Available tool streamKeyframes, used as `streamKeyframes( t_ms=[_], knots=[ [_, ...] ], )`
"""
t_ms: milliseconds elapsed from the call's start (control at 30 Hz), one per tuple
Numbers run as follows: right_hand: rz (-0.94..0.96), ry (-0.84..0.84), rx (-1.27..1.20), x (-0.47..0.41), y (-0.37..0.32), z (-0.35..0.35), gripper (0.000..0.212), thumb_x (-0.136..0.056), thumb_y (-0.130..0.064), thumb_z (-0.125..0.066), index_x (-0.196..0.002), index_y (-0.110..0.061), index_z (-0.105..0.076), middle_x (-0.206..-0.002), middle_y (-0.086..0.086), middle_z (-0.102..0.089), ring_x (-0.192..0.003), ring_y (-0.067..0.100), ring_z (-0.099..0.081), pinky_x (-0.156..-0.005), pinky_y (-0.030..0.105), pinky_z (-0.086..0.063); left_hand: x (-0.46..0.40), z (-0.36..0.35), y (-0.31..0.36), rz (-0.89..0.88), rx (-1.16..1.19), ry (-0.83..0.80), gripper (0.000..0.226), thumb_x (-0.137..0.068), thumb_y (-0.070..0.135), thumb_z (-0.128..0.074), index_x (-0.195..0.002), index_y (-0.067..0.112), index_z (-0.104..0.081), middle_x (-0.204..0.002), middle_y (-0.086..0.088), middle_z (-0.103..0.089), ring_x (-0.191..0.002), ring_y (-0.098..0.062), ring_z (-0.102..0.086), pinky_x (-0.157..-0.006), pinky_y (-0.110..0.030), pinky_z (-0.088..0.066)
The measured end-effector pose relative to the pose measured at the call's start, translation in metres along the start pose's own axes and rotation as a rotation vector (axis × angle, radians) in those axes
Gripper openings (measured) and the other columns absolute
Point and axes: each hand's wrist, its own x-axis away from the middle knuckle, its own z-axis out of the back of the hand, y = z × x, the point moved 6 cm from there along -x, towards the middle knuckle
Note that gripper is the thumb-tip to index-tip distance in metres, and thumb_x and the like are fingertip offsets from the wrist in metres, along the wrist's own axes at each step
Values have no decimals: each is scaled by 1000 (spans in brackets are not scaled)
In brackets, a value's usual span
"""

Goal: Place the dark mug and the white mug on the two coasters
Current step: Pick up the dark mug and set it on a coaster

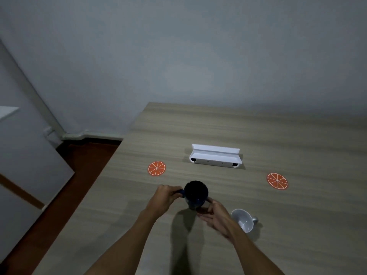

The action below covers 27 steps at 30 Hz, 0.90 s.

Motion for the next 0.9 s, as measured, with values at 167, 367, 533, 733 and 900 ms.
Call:
streamKeyframes(
  t_ms=[167,367,533,733,900],
  knots=[
    [28,-29,-78,-11,-38,-40,55,-84,9,-26,-129,-13,-48,-106,25,-65,-98,36,-64,-92,45,-52,-11,42,-7,32,3,83,14,-91,13,-69,-103,13,-77,-94,3,-79,-87,0,-72,-85,-30,-60],
    [91,-58,59,-32,-73,-94,55,-85,7,-20,-131,-13,-43,-91,19,-63,-81,28,-58,-74,37,-46,-27,94,-32,71,-25,156,15,-87,12,-74,-102,11,-78,-92,4,-80,-84,6,-72,-83,-20,-59],
    [79,-72,32,-63,-94,-136,48,-81,13,-17,-114,0,-49,-88,20,-62,-79,29,-58,-73,36,-48,-55,128,-75,86,-43,172,19,-88,6,-72,-105,10,-78,-94,1,-80,-79,12,-68,-78,-11,-57],
    [59,-14,18,-124,-112,-182,39,-89,6,-25,-115,2,-54,-85,18,-63,-78,26,-58,-70,34,-49,-93,143,-143,93,-64,131,19,-89,14,-72,-107,12,-77,-95,1,-80,-81,1,-72,-77,-15,-58],
    [5,-11,-28,-170,-103,-202,28,-92,-3,-36,-106,3,-60,-98,21,-66,-91,31,-63,-82,44,-56,-110,133,-194,145,-19,91,19,-89,16,-71,-107,15,-76,-95,4,-80,-82,3,-72,-79,-19,-60]
  ],
)
